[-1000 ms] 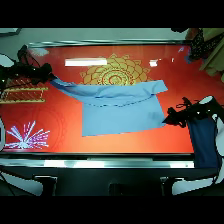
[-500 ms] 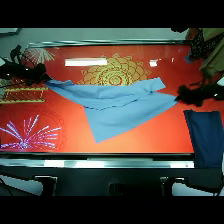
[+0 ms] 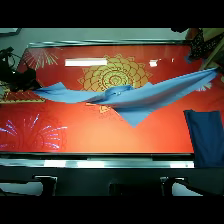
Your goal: Fold the clothes and pants, and hang the long-sleeved shirts on hangers.
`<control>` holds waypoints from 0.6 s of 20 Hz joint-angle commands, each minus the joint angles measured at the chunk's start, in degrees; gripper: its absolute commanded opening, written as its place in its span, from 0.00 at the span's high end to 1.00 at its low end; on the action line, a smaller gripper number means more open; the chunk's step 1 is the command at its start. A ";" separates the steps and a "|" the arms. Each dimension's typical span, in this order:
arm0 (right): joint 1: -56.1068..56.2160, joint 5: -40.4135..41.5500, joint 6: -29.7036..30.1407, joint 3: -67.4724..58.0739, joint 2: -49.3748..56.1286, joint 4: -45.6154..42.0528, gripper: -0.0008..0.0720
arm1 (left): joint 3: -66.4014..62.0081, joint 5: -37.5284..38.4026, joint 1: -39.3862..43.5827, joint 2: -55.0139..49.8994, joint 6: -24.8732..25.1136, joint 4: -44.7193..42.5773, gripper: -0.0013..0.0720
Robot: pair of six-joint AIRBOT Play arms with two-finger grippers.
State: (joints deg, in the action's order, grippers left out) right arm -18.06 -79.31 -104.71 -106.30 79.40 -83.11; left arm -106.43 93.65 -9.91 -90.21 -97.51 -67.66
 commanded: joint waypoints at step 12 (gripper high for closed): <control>0.02 11.52 -0.96 -1.29 28.30 25.55 0.67 | 0.07 -5.66 8.96 -10.51 -1.09 -0.94 0.95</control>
State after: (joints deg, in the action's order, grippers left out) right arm -18.00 -69.71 -106.10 -107.53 103.15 -63.18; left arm -106.37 89.76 -1.43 -98.52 -98.56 -68.64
